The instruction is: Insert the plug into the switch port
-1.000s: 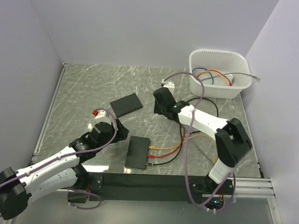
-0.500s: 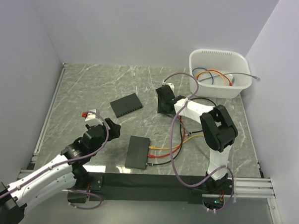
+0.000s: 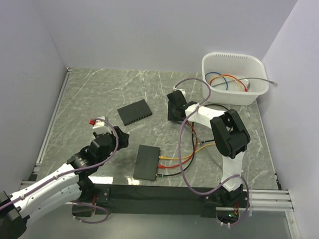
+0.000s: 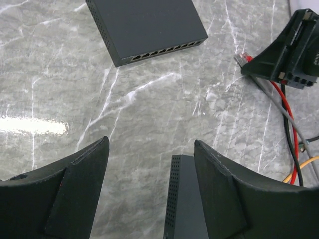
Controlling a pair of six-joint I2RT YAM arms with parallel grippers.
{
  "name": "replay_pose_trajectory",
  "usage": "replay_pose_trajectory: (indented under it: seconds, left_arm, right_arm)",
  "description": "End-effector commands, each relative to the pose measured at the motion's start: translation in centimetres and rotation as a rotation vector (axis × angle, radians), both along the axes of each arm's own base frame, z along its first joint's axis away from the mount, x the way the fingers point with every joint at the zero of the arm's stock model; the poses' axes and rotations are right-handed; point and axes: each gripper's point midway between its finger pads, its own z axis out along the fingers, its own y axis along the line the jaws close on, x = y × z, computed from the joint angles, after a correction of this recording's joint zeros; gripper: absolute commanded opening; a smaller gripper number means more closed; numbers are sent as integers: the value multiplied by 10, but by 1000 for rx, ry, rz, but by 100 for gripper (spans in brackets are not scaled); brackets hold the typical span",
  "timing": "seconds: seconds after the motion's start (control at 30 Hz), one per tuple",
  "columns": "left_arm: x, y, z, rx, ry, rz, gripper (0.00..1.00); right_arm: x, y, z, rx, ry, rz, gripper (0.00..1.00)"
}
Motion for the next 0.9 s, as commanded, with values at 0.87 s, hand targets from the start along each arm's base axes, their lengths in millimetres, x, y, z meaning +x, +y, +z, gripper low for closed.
replay_pose_trajectory:
  seconds: [0.87]
  left_arm:
    - [3,-6,14,-24,-50,-29,72]
  right_arm:
    - [-23,34,-30,-6,74,111,34]
